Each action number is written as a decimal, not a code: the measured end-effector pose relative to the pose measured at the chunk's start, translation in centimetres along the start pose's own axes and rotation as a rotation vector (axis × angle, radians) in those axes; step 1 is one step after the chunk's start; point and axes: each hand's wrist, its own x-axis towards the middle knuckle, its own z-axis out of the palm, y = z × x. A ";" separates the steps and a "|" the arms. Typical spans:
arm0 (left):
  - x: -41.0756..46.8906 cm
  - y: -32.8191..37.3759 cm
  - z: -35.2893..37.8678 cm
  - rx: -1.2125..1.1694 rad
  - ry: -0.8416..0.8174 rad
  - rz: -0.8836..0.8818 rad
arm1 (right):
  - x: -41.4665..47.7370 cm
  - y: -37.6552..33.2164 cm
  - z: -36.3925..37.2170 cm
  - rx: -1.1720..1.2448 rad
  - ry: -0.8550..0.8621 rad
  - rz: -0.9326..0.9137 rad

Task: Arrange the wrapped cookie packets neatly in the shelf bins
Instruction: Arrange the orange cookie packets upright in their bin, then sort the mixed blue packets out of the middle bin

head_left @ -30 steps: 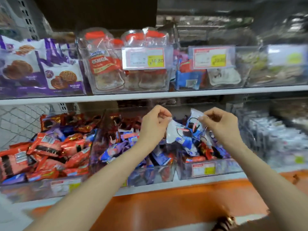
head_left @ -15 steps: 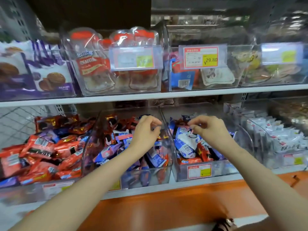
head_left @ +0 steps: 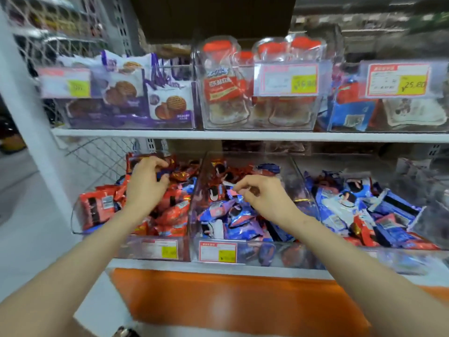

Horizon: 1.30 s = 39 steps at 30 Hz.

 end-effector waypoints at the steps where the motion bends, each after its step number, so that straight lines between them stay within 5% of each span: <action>1: 0.5 -1.6 -0.4 0.076 0.016 -0.053 | 0.3 -0.4 0.6 0.008 -0.011 -0.004; 12: 3.0 -7.1 0.0 0.387 -0.152 -0.183 | 2.3 -3.0 4.2 0.134 -0.038 0.034; 17: 3.5 -6.1 -0.7 0.395 0.006 -0.033 | 3.1 -3.3 4.8 0.167 -0.048 0.045; 22: 2.4 -2.4 -2.1 0.060 0.008 0.170 | 4.4 -3.3 5.5 0.134 -0.025 0.018; 25: 0.7 0.4 -2.2 -0.361 -0.156 0.158 | 4.8 -3.4 6.0 0.147 -0.042 0.031; 31: -0.4 1.8 -1.3 -0.602 -0.284 0.079 | 4.1 -3.3 6.0 0.223 0.073 0.047; 34: 0.3 0.2 -0.6 -0.455 -0.244 0.011 | 4.1 -2.9 4.6 0.244 0.169 0.091; 39: 1.0 -2.3 2.3 0.131 -0.372 0.099 | 3.7 -1.3 2.8 0.228 0.225 0.155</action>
